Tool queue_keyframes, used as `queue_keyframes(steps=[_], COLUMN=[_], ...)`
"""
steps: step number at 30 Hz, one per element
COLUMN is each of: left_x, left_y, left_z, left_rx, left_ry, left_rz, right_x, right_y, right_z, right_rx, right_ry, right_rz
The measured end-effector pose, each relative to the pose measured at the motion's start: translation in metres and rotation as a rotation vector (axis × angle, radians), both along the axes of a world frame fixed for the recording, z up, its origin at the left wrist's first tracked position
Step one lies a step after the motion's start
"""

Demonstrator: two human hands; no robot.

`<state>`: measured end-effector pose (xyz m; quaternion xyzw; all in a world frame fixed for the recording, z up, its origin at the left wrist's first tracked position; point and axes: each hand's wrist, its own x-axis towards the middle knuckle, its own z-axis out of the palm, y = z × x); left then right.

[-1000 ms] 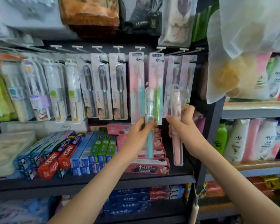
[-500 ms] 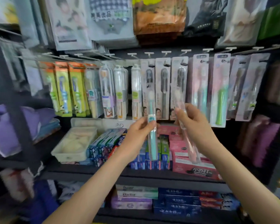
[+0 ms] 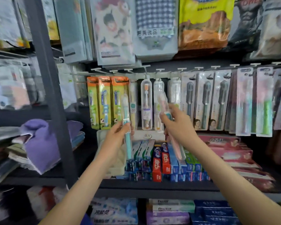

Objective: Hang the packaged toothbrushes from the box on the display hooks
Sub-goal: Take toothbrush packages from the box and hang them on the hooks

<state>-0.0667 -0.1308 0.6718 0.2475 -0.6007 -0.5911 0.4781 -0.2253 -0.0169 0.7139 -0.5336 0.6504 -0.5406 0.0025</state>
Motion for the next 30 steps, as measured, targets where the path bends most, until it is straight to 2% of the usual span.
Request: queue_keyframes(steps=[2,8,16,30], left_x=[0.005,0.013,0.023,0.018], left_y=[-0.006,-0.024,-0.056,-0.077], left_z=[0.005,0.026,0.048,0.038], left_rx=[-0.004,-0.049,-0.100,-0.125], left_ry=[0.024,0.044,0.115,0.112], left_rz=[0.009,0.058,0.073,0.048], right_x=[0.006,0.036,0.051,0.058], right_y=[-0.015,-0.062,-0.105,-0.118], right_z=[0.006,0.036,0.053,0.045], right_rx=[0.022,0.072,0.163,0.058], right_ry=[0.143,0.370,0.345,0.302], right_rz=[-0.058,-0.132,-0.233,-0.258])
